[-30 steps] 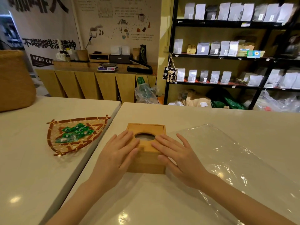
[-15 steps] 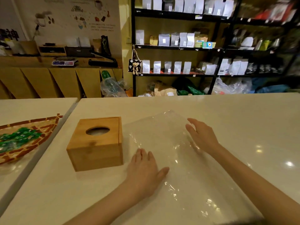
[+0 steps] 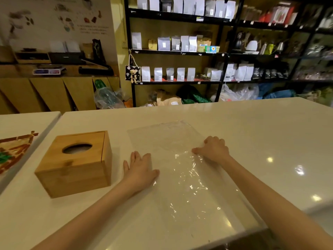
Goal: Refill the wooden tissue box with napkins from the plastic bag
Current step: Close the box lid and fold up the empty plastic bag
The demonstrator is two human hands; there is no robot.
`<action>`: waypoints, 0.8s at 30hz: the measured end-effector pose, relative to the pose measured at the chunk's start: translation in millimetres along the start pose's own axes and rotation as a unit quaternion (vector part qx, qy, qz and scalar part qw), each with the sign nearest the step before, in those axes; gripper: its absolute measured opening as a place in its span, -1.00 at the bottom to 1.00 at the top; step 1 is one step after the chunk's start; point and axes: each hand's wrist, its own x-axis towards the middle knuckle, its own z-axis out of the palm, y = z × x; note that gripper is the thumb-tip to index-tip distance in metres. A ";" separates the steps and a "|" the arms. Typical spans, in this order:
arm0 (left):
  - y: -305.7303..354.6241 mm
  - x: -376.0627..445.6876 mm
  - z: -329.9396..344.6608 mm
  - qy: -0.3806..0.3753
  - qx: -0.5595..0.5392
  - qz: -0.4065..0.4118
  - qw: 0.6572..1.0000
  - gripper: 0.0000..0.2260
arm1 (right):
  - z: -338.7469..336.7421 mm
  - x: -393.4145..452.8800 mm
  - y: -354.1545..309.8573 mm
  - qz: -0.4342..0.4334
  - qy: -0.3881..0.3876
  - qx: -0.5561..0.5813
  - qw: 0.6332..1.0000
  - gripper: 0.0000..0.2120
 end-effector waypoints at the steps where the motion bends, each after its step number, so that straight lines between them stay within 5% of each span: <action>1: -0.6 1.0 0.4 0.007 -0.021 0.005 1.000 -0.43 | -0.2 -0.1 -0.1 0.005 0.004 0.018 1.000 -0.36; 6: 2.8 -0.4 0.1 0.079 -0.255 0.029 0.963 -0.38 | -8.1 6.0 -0.9 0.062 -0.034 0.198 0.978 -0.22; 10: 8.7 2.6 -8.4 0.069 -0.461 -0.018 0.885 -0.44 | -24.2 15.9 7.0 0.108 -0.093 0.312 0.939 -0.79; 14: 5.1 8.7 -13.0 0.025 -0.618 -0.062 0.783 -0.58 | -34.9 15.5 25.4 0.148 -0.186 0.392 0.889 -0.88; 18: 4.1 18.2 -21.2 0.057 -0.609 -0.080 0.787 -0.66 | -44.2 8.0 32.6 0.102 -0.154 0.453 0.872 -0.80; 21: 6.3 24.2 -32.0 0.072 -0.547 -0.067 0.831 -0.61 | -50.0 4.9 36.3 0.076 -0.095 0.505 0.854 -0.55; 24: 14.3 25.9 -42.6 0.091 -0.489 -0.029 0.867 -0.53 | -57.4 -0.3 31.3 0.038 -0.054 0.514 0.855 -0.65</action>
